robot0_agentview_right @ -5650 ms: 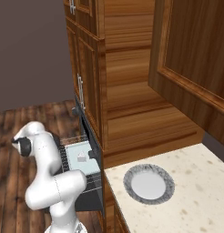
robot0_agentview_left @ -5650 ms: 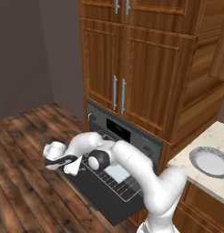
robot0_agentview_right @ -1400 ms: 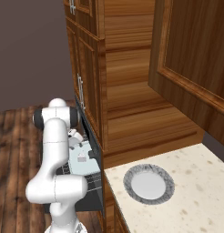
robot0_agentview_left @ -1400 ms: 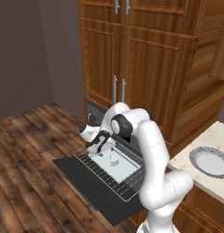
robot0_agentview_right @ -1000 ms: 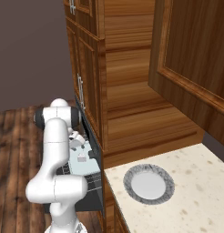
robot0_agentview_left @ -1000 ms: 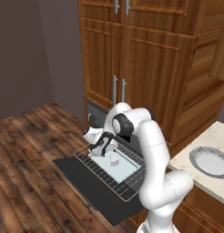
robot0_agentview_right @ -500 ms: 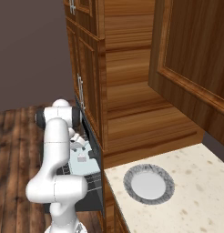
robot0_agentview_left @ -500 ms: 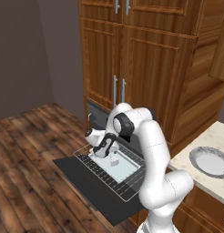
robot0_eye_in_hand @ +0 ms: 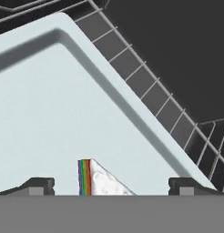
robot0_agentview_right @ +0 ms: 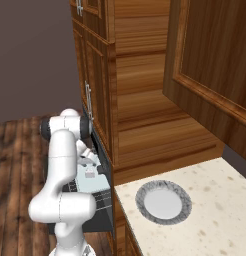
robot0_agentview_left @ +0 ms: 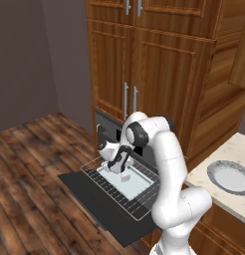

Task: Take the baked cake out of the oven and place it on the plate for cooling. Then close the oven door.

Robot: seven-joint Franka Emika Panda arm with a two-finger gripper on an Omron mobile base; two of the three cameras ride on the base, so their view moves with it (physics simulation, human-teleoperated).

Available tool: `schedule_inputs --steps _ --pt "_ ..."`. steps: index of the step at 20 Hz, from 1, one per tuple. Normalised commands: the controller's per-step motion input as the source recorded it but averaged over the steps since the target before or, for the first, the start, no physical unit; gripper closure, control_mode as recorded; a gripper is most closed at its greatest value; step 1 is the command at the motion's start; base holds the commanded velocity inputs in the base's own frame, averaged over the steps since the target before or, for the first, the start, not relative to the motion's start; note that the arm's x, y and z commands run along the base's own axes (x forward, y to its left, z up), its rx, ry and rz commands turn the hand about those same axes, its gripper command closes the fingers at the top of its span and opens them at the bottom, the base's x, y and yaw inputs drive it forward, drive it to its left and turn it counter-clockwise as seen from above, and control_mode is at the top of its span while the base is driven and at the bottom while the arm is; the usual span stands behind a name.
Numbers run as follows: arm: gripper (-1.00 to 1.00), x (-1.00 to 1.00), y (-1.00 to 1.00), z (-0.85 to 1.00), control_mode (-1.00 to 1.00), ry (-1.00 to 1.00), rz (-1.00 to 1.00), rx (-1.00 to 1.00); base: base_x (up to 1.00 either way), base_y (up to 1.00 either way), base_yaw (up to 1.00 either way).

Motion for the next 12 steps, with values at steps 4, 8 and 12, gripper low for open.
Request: schedule_inputs --steps 4,8,12 --pt "-1.00 -0.10 -0.06 -0.15 -1.00 -0.03 0.00 0.05 0.00 0.00 0.00" --pt "-1.00 -0.05 0.00 -0.18 -1.00 -0.03 0.00 0.04 0.00 0.00 0.00" --pt "-1.00 0.00 0.00 -0.14 -1.00 -0.04 0.00 0.04 0.00 0.00 0.00"
